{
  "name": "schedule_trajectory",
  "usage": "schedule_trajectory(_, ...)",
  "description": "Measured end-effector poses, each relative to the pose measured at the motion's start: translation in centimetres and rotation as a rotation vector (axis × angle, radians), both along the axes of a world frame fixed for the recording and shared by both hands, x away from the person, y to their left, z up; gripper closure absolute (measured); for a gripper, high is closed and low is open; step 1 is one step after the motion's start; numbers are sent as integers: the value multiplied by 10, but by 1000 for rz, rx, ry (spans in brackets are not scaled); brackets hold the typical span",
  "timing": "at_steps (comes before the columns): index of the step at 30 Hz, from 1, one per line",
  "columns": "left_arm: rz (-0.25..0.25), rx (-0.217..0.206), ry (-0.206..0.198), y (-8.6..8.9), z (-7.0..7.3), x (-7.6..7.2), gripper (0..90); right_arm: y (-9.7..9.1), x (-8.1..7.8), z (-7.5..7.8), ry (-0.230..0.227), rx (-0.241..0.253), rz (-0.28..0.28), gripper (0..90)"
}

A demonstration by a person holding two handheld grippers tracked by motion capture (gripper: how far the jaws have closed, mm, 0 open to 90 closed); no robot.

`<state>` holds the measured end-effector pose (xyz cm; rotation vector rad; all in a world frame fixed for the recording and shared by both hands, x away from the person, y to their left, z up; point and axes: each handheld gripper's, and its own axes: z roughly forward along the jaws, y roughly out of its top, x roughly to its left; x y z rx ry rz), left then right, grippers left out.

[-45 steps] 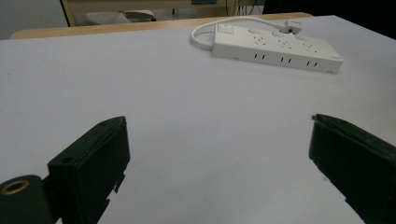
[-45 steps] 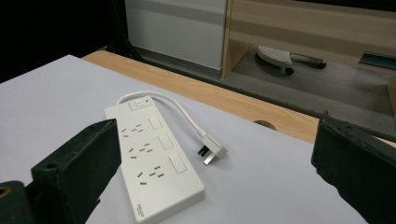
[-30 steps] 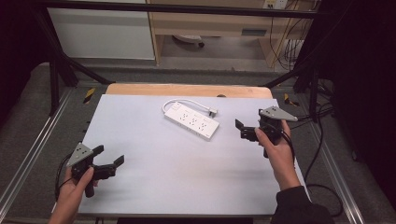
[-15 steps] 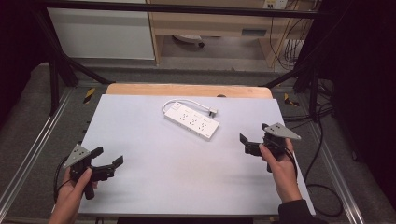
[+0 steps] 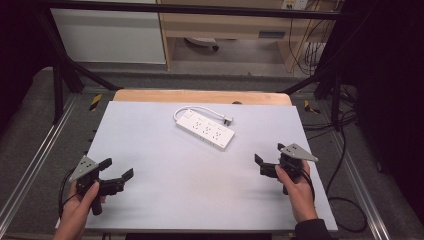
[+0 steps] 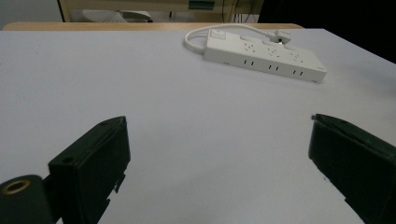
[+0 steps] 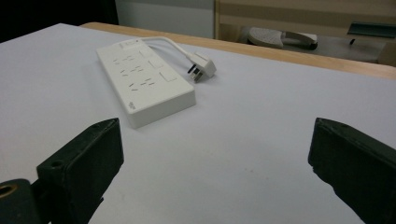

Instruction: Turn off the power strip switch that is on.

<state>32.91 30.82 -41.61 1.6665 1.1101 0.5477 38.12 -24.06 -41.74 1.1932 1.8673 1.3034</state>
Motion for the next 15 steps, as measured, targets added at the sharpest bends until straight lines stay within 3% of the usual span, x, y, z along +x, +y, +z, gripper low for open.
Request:
schedule_trajectory(8,-6,4,2,-2,0,1,52,14,4,-15,57,-23,31,37)
schedule_trajectory(12,-9,8,2,-2,-1,1,52,27,11,-24,92,-79,51,38)
schedule_trajectory(15,-9,8,3,-2,-1,2,52,31,17,-28,132,-147,17,40)
